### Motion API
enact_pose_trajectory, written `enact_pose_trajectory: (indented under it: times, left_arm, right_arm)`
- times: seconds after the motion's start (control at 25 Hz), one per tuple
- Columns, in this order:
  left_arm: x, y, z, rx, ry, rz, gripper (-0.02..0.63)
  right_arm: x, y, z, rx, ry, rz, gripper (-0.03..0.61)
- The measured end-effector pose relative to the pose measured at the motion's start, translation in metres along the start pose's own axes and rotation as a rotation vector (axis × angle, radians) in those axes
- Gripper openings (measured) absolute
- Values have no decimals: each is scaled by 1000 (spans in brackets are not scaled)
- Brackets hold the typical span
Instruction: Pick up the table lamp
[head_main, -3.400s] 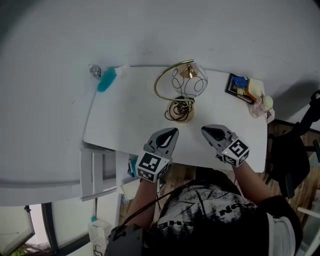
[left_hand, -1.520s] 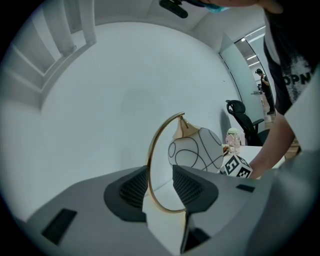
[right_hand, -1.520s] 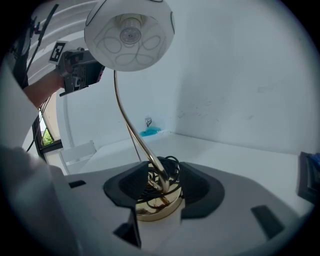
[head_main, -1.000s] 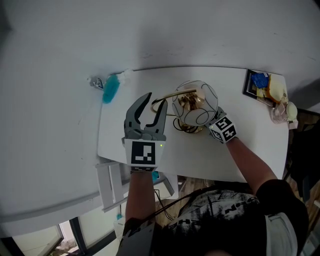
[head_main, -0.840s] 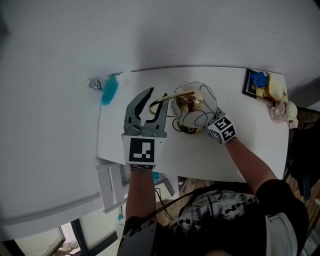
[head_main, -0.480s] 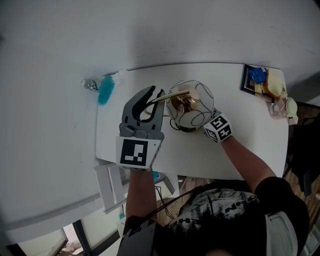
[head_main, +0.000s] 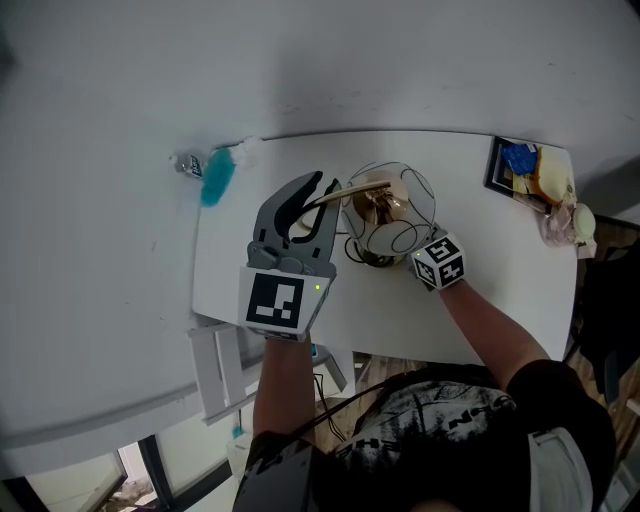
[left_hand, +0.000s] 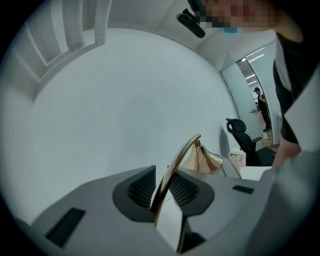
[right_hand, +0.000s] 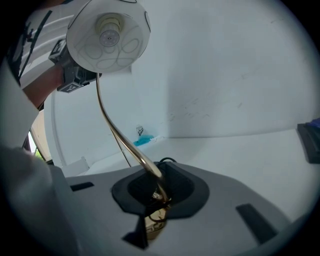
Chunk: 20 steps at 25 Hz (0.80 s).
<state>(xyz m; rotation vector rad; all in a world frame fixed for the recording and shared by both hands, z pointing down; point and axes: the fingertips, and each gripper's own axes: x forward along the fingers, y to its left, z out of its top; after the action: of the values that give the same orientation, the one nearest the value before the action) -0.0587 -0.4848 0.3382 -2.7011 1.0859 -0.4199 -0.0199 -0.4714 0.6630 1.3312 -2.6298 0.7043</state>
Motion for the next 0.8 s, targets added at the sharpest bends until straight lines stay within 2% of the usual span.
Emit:
enact_pose_trajectory:
  times: [0.28,0.56,0.8]
  left_arm:
    - [-16,0,-9,-70,31,25,81]
    - [-42,-5,13,-150,-53,30,46]
    - [-77,-12,24,-151,-101,50,41]
  right_arm:
    - [-15,0,4,-17,-4,-29,48]
    - [-35,20,19,-54,-21,-3,48]
    - [-55,46,22,-90,-32,15,48]
